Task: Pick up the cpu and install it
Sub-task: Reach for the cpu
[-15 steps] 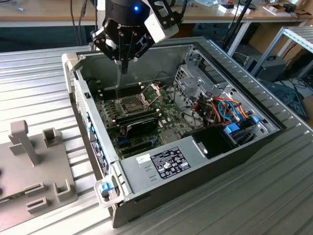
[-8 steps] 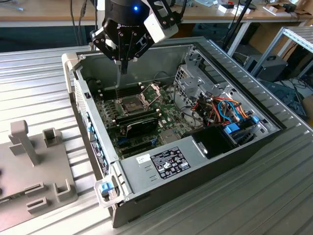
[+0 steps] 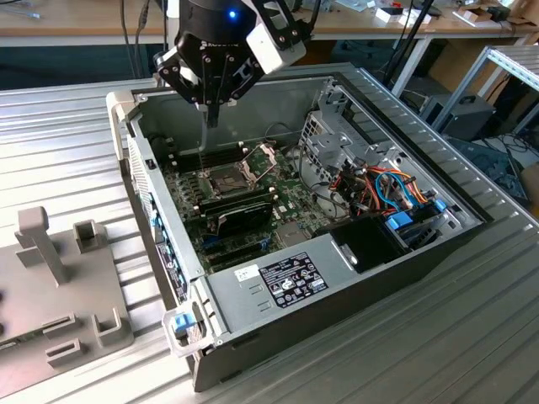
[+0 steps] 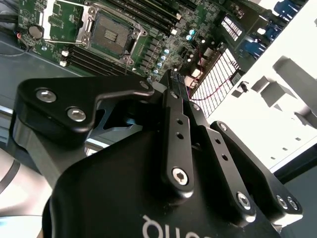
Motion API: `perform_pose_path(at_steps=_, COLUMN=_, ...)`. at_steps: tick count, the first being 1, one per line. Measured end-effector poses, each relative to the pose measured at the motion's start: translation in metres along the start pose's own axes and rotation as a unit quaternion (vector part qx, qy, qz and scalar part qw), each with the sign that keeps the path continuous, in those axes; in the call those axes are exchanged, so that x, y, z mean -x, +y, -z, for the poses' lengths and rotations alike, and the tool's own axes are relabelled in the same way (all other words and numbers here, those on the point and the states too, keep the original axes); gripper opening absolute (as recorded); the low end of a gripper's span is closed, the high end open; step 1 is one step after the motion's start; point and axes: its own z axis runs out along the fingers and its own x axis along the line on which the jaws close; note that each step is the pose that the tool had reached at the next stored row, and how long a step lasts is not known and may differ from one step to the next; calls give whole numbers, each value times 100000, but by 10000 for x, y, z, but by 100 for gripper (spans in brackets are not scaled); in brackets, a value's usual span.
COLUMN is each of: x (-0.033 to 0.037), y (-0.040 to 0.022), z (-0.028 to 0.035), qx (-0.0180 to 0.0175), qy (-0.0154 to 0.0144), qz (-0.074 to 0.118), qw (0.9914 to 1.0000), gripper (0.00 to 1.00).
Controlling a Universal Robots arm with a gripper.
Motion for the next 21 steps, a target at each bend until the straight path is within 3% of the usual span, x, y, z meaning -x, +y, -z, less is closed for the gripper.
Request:
perform_pose_path(at_steps=10, x=-153, y=-11, z=4, qx=5, qy=-1, qz=0, qw=100000, gripper=11)
perform_pose_path(at_steps=21, x=-161, y=-12, z=4, qx=2, qy=-1, qz=-1, qw=100000, gripper=11)
